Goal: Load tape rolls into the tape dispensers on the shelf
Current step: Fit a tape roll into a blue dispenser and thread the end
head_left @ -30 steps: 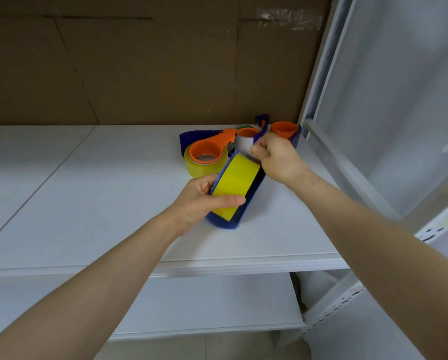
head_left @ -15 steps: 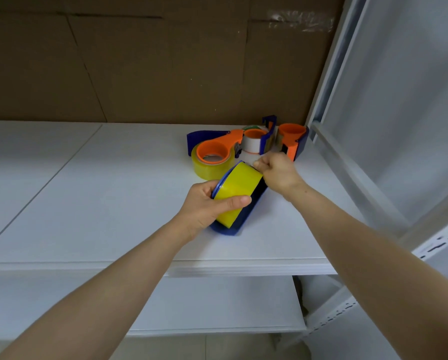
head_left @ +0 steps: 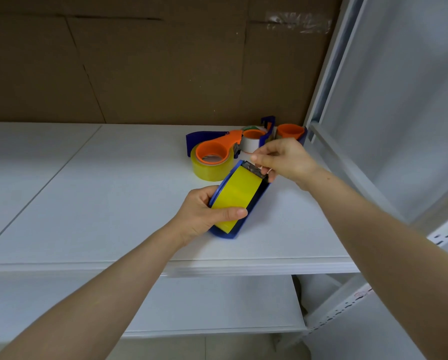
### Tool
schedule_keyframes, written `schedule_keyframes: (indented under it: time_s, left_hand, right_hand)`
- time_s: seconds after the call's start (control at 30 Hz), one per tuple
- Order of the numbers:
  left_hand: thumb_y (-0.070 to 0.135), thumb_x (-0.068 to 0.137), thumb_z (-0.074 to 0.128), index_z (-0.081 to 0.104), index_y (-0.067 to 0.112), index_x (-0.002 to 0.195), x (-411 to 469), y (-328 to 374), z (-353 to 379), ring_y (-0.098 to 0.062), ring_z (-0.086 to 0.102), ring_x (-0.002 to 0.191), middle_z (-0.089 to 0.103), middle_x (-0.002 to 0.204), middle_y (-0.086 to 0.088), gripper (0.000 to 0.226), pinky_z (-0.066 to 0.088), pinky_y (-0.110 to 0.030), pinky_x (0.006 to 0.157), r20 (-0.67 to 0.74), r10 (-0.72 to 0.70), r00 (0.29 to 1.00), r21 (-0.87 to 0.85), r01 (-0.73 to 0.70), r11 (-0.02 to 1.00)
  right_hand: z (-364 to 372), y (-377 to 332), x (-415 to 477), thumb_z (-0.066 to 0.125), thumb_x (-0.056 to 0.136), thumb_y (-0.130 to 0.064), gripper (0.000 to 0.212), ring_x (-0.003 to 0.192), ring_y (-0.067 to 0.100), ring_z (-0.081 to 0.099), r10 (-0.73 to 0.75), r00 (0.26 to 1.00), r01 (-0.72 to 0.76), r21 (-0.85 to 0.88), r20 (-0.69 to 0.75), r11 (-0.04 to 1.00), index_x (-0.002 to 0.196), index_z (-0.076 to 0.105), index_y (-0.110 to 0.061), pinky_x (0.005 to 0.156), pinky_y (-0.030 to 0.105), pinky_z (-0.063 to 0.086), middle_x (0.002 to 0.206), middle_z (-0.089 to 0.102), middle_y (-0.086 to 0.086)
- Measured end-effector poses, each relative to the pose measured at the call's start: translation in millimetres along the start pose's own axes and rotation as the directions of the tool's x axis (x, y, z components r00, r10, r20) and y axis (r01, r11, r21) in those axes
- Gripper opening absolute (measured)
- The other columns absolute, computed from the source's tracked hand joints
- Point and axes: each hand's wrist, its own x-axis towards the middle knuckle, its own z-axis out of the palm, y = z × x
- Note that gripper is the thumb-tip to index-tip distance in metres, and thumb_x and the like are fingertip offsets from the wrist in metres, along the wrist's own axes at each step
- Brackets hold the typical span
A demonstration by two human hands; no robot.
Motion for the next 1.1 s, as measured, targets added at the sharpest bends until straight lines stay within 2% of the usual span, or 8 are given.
schedule_keyframes:
  time_s: [0.13, 0.2, 0.3, 0.47, 0.6, 0.77, 0.93, 1.1]
  left_hand:
    - [-0.004, 0.071, 0.072, 0.068, 0.02, 0.086, -1, 1, 0, -0.003, 0.069, 0.067, 0.074, 0.072, 0.012, 0.029, 0.053, -0.016, 0.06, 0.01, -0.003, 1.0, 0.011, 0.003, 1.0]
    - [-0.003, 0.07, 0.073, 0.068, 0.02, 0.086, 0, 1, 1, -0.003, 0.068, 0.067, 0.074, 0.072, 0.012, 0.028, 0.053, -0.016, 0.06, 0.016, -0.005, 1.0, 0.017, 0.005, 1.0]
    - [-0.002, 0.069, 0.074, 0.069, 0.02, 0.085, 0, 1, 1, -0.004, 0.068, 0.067, 0.074, 0.072, 0.011, 0.028, 0.053, -0.017, 0.061, 0.01, -0.001, 1.0, 0.026, 0.001, 1.0]
    - [-0.002, 0.07, 0.073, 0.068, 0.021, 0.085, -1, -1, 0, -0.004, 0.068, 0.067, 0.074, 0.072, 0.011, 0.027, 0.054, -0.017, 0.061, -0.001, 0.01, 1.0, 0.018, -0.01, 1.0]
    - [-0.002, 0.07, 0.073, 0.069, 0.021, 0.086, -1, -1, 0, -0.005, 0.069, 0.069, 0.074, 0.074, 0.011, 0.028, 0.054, -0.018, 0.062, 0.005, 0.008, 1.0, 0.023, -0.008, 1.0]
    - [-0.002, 0.071, 0.072, 0.068, 0.021, 0.087, 0, -1, -1, -0.003, 0.069, 0.067, 0.074, 0.072, 0.012, 0.029, 0.053, -0.016, 0.06, 0.004, 0.005, 1.0, 0.016, -0.005, 1.0]
    - [-0.001, 0.071, 0.073, 0.068, 0.022, 0.087, 1, -2, 0, -0.003, 0.069, 0.068, 0.074, 0.073, 0.012, 0.029, 0.053, -0.017, 0.061, 0.005, 0.009, 1.0, 0.028, -0.009, 1.0]
    - [-0.001, 0.072, 0.072, 0.068, 0.021, 0.088, 2, -2, -1, -0.004, 0.069, 0.069, 0.074, 0.073, 0.011, 0.027, 0.053, -0.017, 0.061, -0.01, 0.013, 1.0, 0.012, -0.013, 1.0]
  right_hand:
    - [0, 0, -1, 0.07, 0.082, -0.014, 0.035, 0.065, 0.006, 0.053, -0.039, 0.999, 0.041, -0.155, 0.016, 0.987, 0.114, 0.064, -0.002, 0.045, 0.007, 0.041, 0.094, 0.064, 0.007]
    - [4, 2, -2, 0.07, 0.082, -0.011, 0.028, 0.073, 0.004, 0.056, -0.074, 0.997, 0.076, -0.227, 0.015, 0.971, 0.109, 0.068, -0.002, 0.058, 0.004, 0.044, 0.101, 0.068, 0.009]
    - [9, 5, -5, 0.069, 0.083, -0.014, 0.012, 0.086, 0.014, 0.061, -0.125, 0.987, 0.089, -0.301, -0.103, 0.95, 0.092, 0.072, -0.008, 0.084, 0.032, 0.053, 0.096, 0.07, 0.006]
    - [15, 4, -8, 0.055, 0.093, -0.022, 0.014, 0.088, 0.018, 0.057, -0.254, 0.945, 0.134, -0.462, -0.207, 0.877, 0.099, 0.062, -0.012, 0.079, 0.039, 0.051, 0.098, 0.062, 0.003]
    - [1, -4, -6, 0.062, 0.088, -0.009, 0.019, 0.095, 0.02, 0.061, -0.128, 0.99, 0.102, -0.311, -0.066, 0.945, 0.104, 0.067, -0.002, 0.09, 0.033, 0.05, 0.102, 0.067, 0.01]
    - [-9, -1, -6, 0.072, 0.08, -0.017, 0.024, 0.088, 0.013, 0.059, -0.012, 1.0, 0.021, -0.448, 0.024, 0.894, 0.1, 0.072, -0.005, 0.08, 0.03, 0.05, 0.102, 0.07, 0.007]
    - [1, 2, -10, 0.07, 0.082, -0.02, 0.023, 0.094, 0.022, 0.063, -0.089, 0.995, 0.048, -0.546, -0.049, 0.836, 0.102, 0.072, -0.009, 0.083, 0.035, 0.052, 0.103, 0.071, 0.007]
    - [11, 3, -21, 0.059, 0.09, -0.023, 0.021, 0.096, 0.026, 0.06, -0.319, 0.947, 0.188, -0.729, -0.043, 0.659, 0.1, 0.072, -0.01, 0.074, 0.038, 0.051, 0.105, 0.065, 0.007]
